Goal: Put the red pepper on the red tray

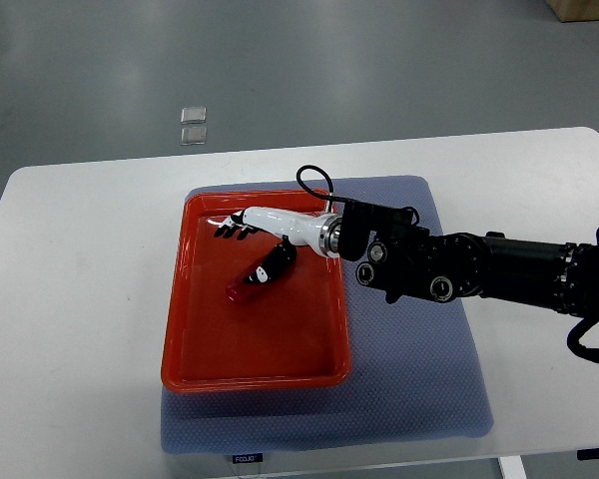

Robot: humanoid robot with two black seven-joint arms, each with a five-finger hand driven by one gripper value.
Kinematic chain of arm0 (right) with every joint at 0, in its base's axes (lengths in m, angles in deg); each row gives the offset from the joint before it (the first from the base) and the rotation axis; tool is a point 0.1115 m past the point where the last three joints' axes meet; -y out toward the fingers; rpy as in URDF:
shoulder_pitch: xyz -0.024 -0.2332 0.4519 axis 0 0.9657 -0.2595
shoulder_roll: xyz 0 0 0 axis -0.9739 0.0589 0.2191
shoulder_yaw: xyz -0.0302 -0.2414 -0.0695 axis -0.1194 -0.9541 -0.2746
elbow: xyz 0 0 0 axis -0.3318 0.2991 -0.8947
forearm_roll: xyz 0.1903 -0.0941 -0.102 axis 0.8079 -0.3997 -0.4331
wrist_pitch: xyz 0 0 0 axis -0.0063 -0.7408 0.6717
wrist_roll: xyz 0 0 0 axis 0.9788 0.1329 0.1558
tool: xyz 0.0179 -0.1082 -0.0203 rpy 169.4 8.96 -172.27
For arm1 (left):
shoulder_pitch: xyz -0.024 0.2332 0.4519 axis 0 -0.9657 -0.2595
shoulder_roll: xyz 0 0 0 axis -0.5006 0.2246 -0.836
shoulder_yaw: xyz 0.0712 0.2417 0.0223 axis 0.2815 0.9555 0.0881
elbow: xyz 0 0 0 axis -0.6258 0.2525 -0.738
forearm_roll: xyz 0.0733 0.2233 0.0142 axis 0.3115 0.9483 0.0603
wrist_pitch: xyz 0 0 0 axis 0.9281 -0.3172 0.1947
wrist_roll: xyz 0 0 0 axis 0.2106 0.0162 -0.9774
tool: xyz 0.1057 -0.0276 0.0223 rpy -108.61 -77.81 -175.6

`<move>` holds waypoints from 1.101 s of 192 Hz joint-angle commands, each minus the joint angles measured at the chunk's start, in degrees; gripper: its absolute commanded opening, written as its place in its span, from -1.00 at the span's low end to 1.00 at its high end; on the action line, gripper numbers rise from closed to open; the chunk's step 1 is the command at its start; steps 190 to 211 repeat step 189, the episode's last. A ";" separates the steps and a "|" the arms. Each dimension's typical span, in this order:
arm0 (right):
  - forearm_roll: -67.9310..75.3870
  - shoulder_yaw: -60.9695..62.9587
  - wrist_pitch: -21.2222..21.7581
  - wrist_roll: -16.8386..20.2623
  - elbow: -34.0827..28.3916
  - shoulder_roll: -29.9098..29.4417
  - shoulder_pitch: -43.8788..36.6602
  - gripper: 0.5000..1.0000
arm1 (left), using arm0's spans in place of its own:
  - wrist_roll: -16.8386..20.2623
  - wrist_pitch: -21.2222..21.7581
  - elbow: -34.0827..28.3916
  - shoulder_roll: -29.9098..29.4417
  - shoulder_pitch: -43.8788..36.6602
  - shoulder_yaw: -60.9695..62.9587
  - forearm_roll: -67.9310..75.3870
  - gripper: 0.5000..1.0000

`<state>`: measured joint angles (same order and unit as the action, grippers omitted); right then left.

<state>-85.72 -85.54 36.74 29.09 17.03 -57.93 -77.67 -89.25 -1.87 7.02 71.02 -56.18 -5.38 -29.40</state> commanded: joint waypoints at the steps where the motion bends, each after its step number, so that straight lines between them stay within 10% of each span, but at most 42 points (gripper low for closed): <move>1: 1.63 6.14 -0.02 -0.18 -0.06 2.07 1.63 0.28 | 0.00 -0.01 0.01 0.00 0.00 -0.01 0.00 1.00; 102: 28.61 59.40 0.68 -3.79 -1.55 1.19 24.57 0.57 | 0.00 -0.01 0.18 0.00 0.00 -0.01 0.00 1.00; 211: 40.39 62.39 10.88 -6.16 -0.24 1.02 31.51 0.65 | 0.00 -0.01 0.27 0.00 0.00 -0.01 0.00 1.00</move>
